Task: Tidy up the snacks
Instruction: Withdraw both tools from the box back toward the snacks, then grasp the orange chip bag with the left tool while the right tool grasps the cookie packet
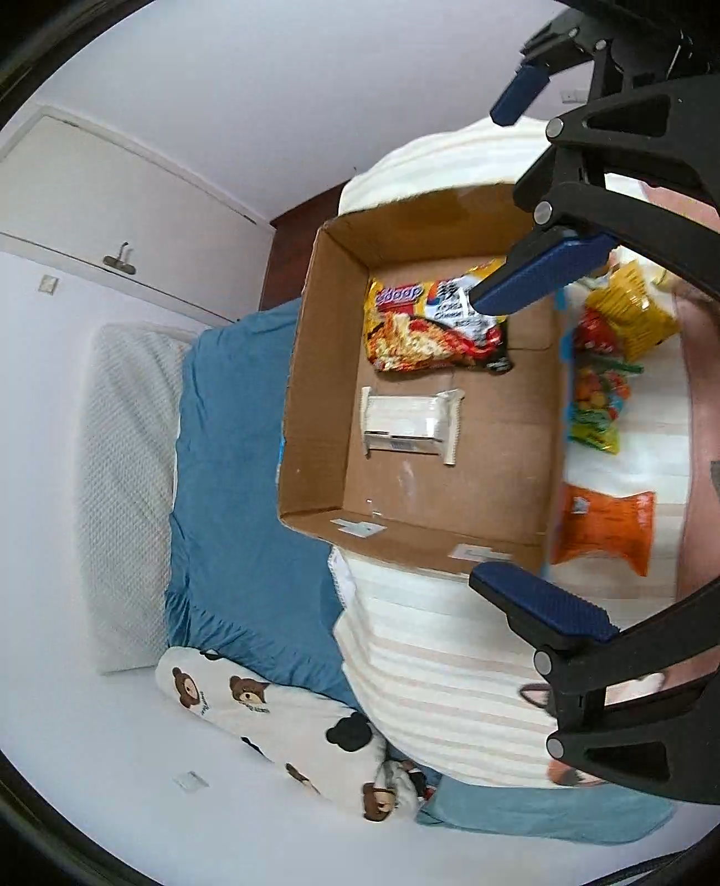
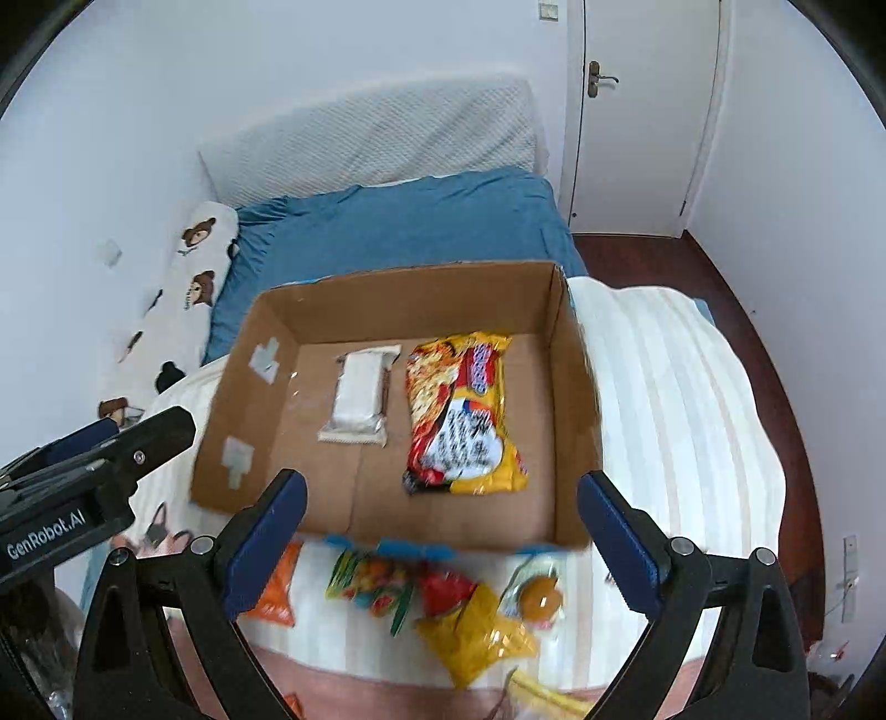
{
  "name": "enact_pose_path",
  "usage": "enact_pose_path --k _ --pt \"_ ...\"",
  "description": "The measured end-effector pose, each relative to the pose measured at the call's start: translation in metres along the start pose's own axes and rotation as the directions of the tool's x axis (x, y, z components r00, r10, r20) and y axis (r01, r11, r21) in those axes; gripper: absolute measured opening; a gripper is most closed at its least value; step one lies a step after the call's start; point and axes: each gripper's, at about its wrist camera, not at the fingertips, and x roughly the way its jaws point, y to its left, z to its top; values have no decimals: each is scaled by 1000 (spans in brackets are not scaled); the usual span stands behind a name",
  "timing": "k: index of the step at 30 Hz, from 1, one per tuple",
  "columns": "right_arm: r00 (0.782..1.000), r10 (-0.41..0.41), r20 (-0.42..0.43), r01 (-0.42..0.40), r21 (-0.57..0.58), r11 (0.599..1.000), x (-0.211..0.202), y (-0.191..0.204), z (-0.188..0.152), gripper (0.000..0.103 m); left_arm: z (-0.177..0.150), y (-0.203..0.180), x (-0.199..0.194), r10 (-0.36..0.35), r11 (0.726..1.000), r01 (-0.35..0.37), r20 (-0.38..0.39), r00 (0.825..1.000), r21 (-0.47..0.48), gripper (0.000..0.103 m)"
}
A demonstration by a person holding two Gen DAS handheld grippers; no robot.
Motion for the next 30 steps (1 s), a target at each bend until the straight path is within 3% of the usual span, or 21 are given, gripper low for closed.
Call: enact_pose_path --k 5,10,13,16,21,23,27,29,30 --pt "998 39 -45 -38 24 999 -14 -7 -38 100 -39 9 -19 -1 1000 0 -16 1000 -21 91" --pt "987 72 -142 -63 67 996 -8 -22 -91 100 -92 25 -23 20 999 -23 -72 997 -44 91" --pt "976 90 -199 -71 102 992 -3 -32 -124 100 -124 33 -17 51 998 -55 -130 990 -31 91" --pt "963 104 -251 -67 152 986 2 -47 -158 100 -162 50 -3 59 994 -79 -230 971 -79 91" --pt "935 101 -339 -12 256 967 20 -81 -213 100 -229 87 38 43 971 -139 -432 901 -192 91" --pt "922 125 -367 0 323 947 29 -96 -232 100 -255 99 57 27 958 -167 -505 863 -233 91" --pt "892 237 -385 -22 485 874 43 -115 -268 99 -294 114 91 -112 914 -156 -601 792 -375 91" --pt "876 274 -397 -22 534 845 55 -117 -285 91 -303 114 102 -157 894 -150 -608 778 -423 91" --pt "867 280 -412 -11 546 838 63 -117 -293 77 -305 111 106 -161 893 -148 -609 777 -426 91"
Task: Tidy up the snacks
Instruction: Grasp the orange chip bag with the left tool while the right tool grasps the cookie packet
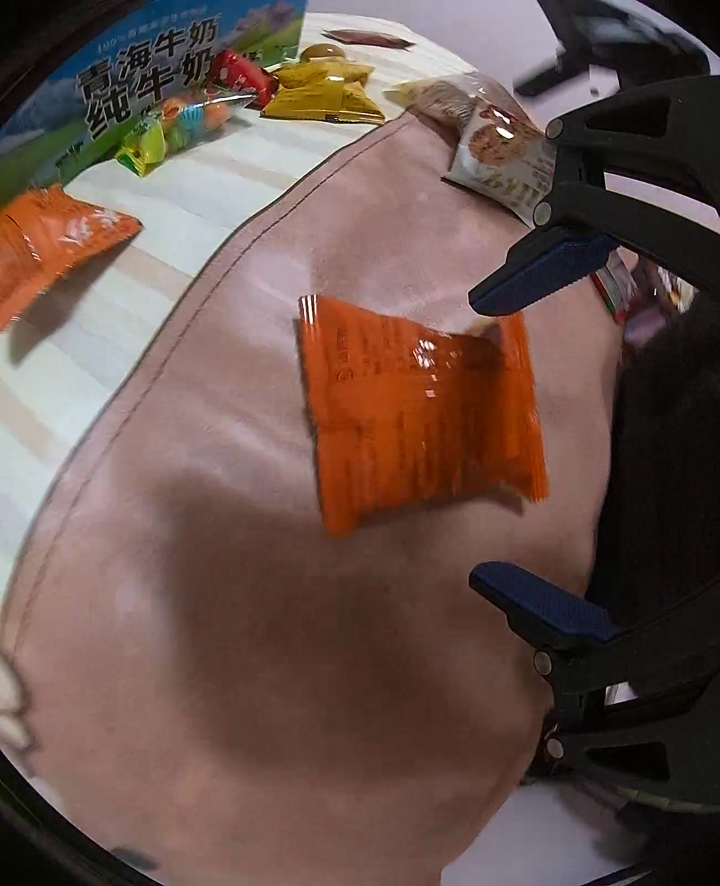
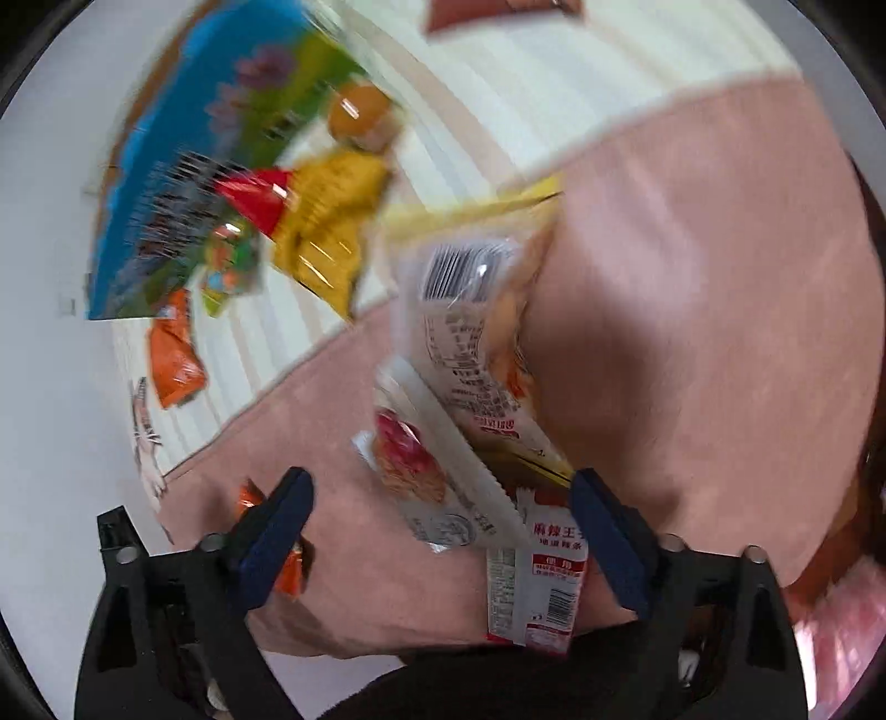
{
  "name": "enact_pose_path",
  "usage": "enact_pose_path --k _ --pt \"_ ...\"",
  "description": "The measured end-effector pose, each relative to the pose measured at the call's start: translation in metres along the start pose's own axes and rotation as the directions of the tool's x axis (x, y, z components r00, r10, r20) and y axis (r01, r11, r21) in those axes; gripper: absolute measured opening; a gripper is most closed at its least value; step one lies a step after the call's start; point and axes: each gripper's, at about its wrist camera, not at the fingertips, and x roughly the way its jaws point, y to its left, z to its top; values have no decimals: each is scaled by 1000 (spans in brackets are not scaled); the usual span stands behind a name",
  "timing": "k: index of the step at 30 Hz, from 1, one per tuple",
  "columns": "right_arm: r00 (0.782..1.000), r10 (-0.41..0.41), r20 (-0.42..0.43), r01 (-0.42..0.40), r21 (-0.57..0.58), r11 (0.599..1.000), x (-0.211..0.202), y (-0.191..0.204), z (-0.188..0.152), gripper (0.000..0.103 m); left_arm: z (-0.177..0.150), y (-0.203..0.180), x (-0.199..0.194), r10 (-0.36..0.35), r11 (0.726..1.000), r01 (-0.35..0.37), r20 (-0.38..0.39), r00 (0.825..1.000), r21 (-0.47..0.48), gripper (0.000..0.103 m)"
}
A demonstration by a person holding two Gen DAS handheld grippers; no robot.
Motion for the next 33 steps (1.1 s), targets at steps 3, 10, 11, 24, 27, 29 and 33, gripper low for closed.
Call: enact_pose_path --k 3,10,11,24,27,29,33 --pt "999 23 -24 -23 3 1000 18 -1 -2 55 1 -12 7 10 1000 -10 5 1000 28 91" --pt "997 -76 23 80 -334 939 22 73 22 48 4 -37 6 59 994 -66 82 995 91 91" --pt "994 -109 31 112 -408 906 24 89 26 48 5 -39 6 60 993 -68 86 995 93 91" --pt "983 -150 103 179 -387 905 -2 113 30 77 8 -45 11 71 991 -81 98 993 103 58" --pt "983 -139 121 170 -315 934 -15 99 25 77 13 -51 3 78 987 -94 123 989 130 57" --pt "981 -144 133 177 -295 939 -19 96 25 77 16 -60 -3 83 983 -105 150 985 148 57" --pt "987 -138 87 158 -300 941 1 108 26 77 21 -79 -15 118 961 -166 214 970 222 57"
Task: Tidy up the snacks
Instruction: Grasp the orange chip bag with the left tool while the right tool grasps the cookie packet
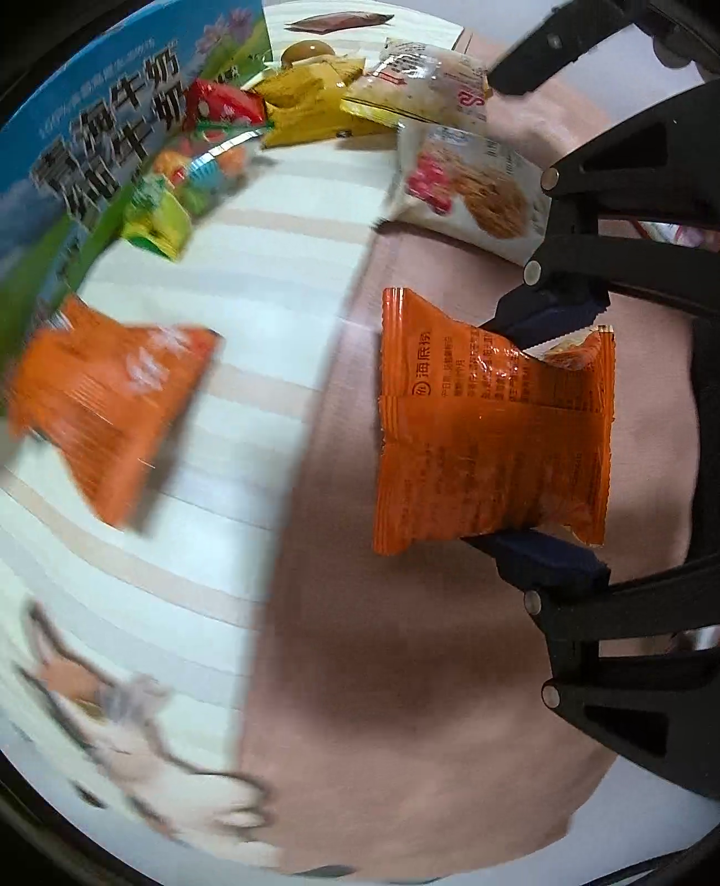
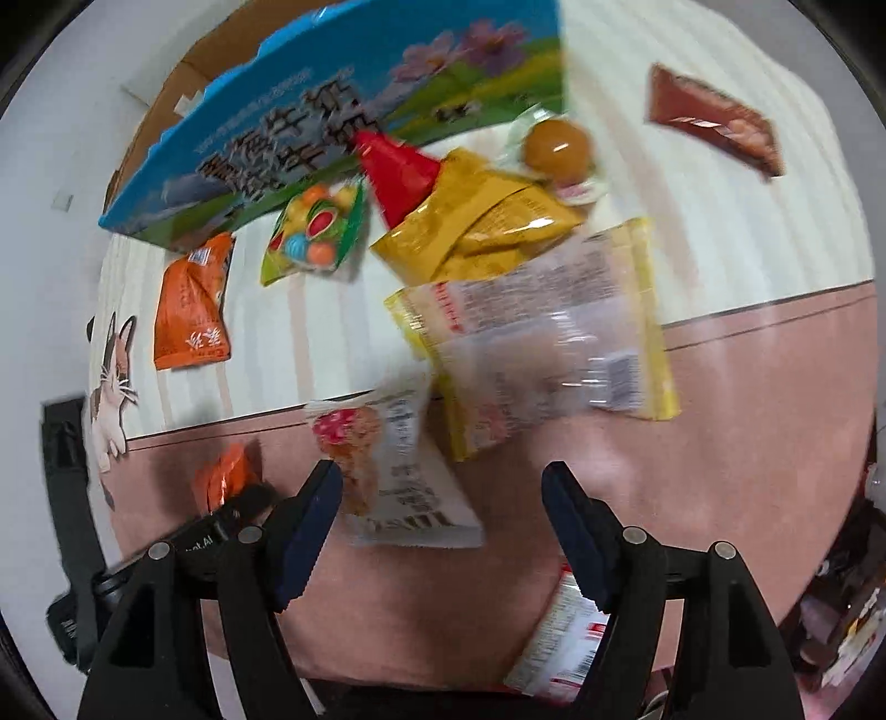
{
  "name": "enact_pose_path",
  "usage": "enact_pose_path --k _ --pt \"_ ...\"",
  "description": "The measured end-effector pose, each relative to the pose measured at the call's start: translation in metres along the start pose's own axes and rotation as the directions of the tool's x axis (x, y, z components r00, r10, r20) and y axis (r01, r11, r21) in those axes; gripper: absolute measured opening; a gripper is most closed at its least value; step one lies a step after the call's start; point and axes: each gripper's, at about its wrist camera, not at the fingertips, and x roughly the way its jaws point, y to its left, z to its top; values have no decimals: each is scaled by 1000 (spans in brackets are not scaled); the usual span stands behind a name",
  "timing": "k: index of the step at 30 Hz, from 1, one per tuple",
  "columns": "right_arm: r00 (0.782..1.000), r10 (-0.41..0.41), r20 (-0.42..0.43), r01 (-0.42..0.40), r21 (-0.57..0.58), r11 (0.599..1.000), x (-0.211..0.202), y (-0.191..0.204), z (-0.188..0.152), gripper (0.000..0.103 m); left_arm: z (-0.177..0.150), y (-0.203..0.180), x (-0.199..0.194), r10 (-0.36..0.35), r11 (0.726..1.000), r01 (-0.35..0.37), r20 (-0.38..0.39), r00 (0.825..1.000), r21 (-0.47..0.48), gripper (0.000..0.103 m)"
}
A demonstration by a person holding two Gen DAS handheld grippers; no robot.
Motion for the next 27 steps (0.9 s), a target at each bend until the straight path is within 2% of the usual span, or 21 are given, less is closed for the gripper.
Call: enact_pose_path --k 5,11,12,15,18,19,22,24,27 --pt "998 -58 -27 54 -123 991 33 39 3 77 16 -12 -5 90 992 -94 55 994 86 57" --pt "992 -111 -60 98 -189 977 66 58 2 75 29 4 5 136 985 -139 39 990 97 57" --pt "992 -115 -54 103 -190 976 68 57 2 67 24 7 9 139 985 -142 35 990 95 57" --pt "995 -93 -32 87 -152 985 67 47 1 58 31 22 8 153 982 -157 40 987 104 57" --pt "998 -45 -44 42 -65 997 63 29 3 57 24 19 8 162 978 -166 39 986 124 58" --pt "998 -37 -51 34 -52 998 62 26 5 57 22 32 10 163 978 -167 36 986 129 59" --pt "997 -37 -75 32 -62 998 63 25 7 64 18 33 17 147 980 -147 7 989 135 63" --pt "995 -18 -96 12 -65 998 65 27 9 79 17 32 22 105 987 -103 -10 994 123 69" --pt "994 -25 -104 16 -81 997 70 31 8 80 17 42 27 62 993 -59 -25 998 107 73"
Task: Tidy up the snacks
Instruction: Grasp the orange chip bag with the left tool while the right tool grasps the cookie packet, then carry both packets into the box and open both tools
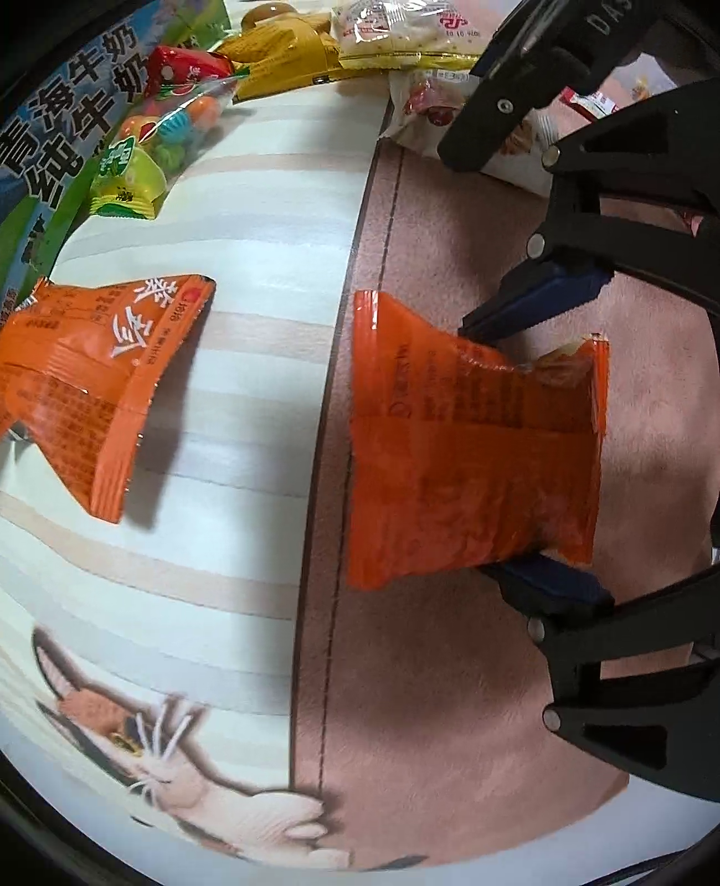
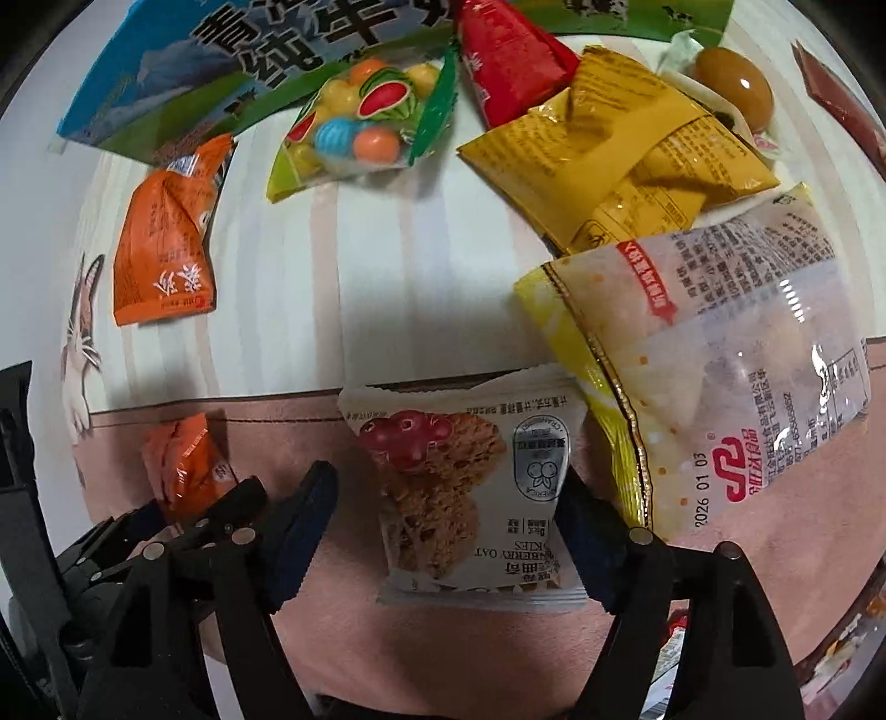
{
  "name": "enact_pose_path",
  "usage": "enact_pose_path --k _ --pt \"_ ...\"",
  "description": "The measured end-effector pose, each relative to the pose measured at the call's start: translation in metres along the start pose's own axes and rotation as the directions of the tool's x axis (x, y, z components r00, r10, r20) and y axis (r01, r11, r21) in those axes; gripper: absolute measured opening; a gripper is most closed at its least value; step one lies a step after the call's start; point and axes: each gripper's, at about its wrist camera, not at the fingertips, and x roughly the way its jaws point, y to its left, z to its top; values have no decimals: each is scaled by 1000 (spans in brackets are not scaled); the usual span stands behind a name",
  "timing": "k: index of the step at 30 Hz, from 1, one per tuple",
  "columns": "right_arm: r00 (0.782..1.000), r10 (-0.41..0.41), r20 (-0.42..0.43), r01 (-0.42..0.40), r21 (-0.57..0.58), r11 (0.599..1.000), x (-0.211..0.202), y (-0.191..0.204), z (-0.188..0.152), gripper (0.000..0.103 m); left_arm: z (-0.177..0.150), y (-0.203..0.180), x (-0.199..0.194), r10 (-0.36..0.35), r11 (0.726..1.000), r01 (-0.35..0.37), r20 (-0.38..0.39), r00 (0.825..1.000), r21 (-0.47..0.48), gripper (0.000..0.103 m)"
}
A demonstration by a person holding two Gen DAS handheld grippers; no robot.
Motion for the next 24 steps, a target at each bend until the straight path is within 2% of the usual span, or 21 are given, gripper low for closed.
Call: enact_pose_path --k 6,7,8,9,10,12,14,20,24 --pt "999 -36 10 36 -25 999 13 9 -7 79 -8 -8 10 19 1000 -20 19 1000 14 73" --pt "999 -45 15 45 -28 999 16 15 -8 77 -11 -13 13 23 1000 -23 25 999 11 71" --pt "997 -69 22 69 -35 997 20 20 -10 70 -12 -10 12 34 999 -35 35 999 6 67" --pt "995 -92 31 93 -40 995 25 23 -13 64 -13 -8 10 44 999 -45 46 998 1 57" --pt "994 -100 45 102 -43 994 30 29 -18 61 -18 -13 7 43 999 -43 52 998 1 54" --pt "994 -92 66 95 -40 995 34 37 -26 52 -20 -15 3 44 999 -44 58 997 -2 51" --pt "995 -71 73 74 -31 997 30 36 -31 49 -23 -17 -3 38 999 -38 66 997 -5 51" --pt "995 2 96 1 -35 999 2 36 -38 48 -20 -26 -38 31 999 -34 136 990 19 50" --pt "988 35 149 -28 -50 998 -27 41 -43 47 -20 -38 -72 27 998 -37 215 976 44 50"
